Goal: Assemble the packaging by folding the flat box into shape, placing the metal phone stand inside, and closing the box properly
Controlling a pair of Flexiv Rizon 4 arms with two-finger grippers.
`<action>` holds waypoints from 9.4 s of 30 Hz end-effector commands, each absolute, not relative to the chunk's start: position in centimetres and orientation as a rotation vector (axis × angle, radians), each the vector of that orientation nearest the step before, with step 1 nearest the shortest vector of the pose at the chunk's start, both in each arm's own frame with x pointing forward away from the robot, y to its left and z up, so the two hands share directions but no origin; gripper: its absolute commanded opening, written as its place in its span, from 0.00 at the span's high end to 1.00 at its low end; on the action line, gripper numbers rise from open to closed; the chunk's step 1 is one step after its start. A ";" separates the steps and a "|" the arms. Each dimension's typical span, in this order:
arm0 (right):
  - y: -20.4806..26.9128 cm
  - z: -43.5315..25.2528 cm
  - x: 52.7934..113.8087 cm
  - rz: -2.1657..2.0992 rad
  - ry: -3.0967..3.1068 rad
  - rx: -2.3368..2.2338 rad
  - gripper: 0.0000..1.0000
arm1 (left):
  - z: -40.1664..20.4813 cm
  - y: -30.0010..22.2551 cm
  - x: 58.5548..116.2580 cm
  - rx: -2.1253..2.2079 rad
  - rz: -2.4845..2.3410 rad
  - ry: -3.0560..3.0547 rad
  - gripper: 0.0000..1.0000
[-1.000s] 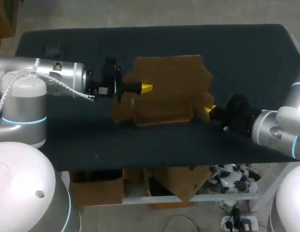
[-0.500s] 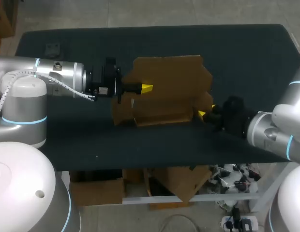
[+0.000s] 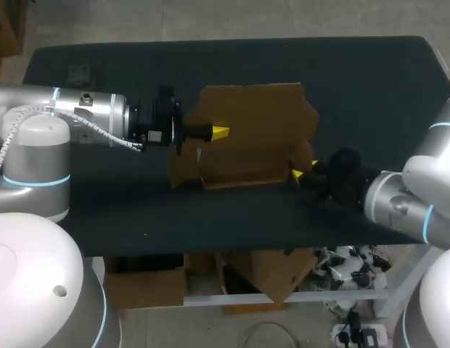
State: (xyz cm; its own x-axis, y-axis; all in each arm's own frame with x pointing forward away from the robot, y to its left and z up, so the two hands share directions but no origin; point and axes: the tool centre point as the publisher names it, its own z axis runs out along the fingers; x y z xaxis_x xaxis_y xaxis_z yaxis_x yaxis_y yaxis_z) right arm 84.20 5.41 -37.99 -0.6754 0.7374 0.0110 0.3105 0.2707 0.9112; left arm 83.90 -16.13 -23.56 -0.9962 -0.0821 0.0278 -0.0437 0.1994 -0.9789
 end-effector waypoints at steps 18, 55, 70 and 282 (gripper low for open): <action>8.0 -38.4 82.9 1.357 2.121 0.944 0.55 | -24.1 -16.2 84.0 -0.125 -1.965 2.411 1.00; 7.8 -39.4 79.1 1.356 2.128 0.987 0.41 | -24.1 -16.2 84.0 -0.125 -1.965 2.411 1.00; 5.8 -39.3 77.9 1.349 2.114 1.007 0.40 | -24.1 -16.2 84.0 -0.125 -1.965 2.411 1.00; 9.1 -37.1 86.4 1.495 2.307 0.602 0.55 | -24.1 -16.2 84.0 -0.125 -1.965 2.411 1.00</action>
State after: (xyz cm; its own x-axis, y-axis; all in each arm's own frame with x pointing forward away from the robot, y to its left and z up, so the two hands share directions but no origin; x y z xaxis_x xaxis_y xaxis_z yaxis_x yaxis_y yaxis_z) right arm 86.40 8.21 -36.81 -0.8672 0.4969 -0.0321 0.1734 0.3619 0.9159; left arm 83.94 -16.06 -23.56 -0.9962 -0.0828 0.0275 -0.0436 0.1992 -0.9790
